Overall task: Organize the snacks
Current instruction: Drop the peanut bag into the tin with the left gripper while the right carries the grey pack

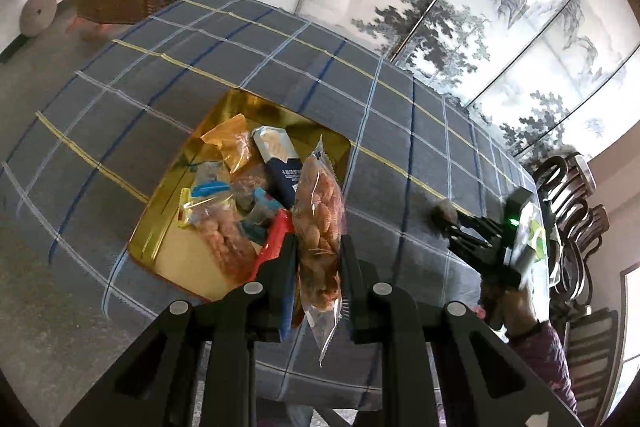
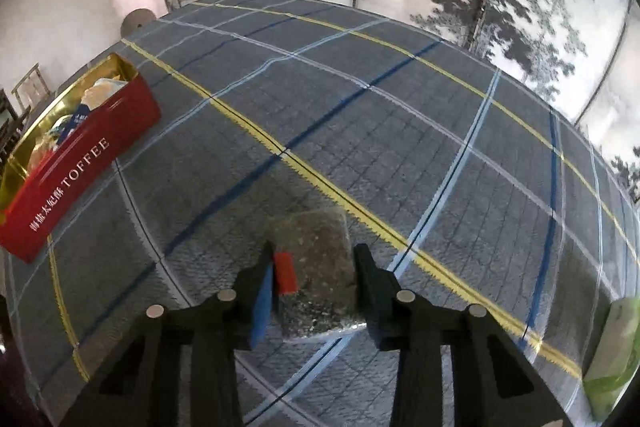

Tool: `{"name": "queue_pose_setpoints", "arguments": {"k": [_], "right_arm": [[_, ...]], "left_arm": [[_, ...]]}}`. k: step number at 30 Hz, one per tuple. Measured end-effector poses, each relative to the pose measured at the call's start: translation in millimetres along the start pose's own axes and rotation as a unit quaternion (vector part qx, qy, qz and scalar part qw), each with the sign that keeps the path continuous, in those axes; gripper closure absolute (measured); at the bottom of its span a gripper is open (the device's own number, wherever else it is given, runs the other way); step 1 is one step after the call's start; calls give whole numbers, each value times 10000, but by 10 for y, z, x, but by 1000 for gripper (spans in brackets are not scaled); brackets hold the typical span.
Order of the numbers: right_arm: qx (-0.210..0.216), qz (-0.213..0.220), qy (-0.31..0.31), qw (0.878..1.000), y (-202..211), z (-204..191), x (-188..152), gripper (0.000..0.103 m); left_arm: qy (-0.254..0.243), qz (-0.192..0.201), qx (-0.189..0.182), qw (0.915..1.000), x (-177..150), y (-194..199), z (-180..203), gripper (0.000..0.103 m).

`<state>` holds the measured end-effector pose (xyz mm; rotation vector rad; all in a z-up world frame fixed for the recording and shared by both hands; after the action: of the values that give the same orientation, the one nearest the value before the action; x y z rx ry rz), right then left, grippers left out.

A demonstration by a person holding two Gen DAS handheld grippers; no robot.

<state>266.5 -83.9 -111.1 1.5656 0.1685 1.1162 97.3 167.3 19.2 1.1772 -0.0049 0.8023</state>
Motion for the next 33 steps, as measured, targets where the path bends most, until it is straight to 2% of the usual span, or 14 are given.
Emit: {"name": "queue_pose_setpoints", "arguments": {"k": [3,7,14,24,31,33], "right_arm": [[256,385,-339,9984,215,-108,-34,66],[389,813,-533,9945,511,-363,-112,66],[730,1437,-994,9819,967,-632,-176,66],[775,1463,-966,9815,1052,-783,-67,66],[933,1484,-830,9810,1061,-1009,147,66],[1043,1500,-795,9799,1052,-1093,268,66]], "left_arm": [[-11,-69,28,10000,44,-124,-49,86],[42,-153,73,9998,75,-290,-145,86],[193,-271,245,9991,95,-477,-442,86],[319,-372,310,9983,95,-720,-756,86],[468,-320,378,9977,69,-721,-998,85],[463,-227,435,9977,64,-704,-1039,80]]}}
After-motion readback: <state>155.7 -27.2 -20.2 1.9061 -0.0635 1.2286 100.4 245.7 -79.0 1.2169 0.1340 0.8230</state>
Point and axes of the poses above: each gripper's, at about its wrist camera, not at the fingertips, and y roughly against the way its jaws point, z to its right, x to its top, the point moved 8 cm from there along -y, roughly the way its jaws point, and after that the axes turned 9 degrees about y, right-handed, at the moved point
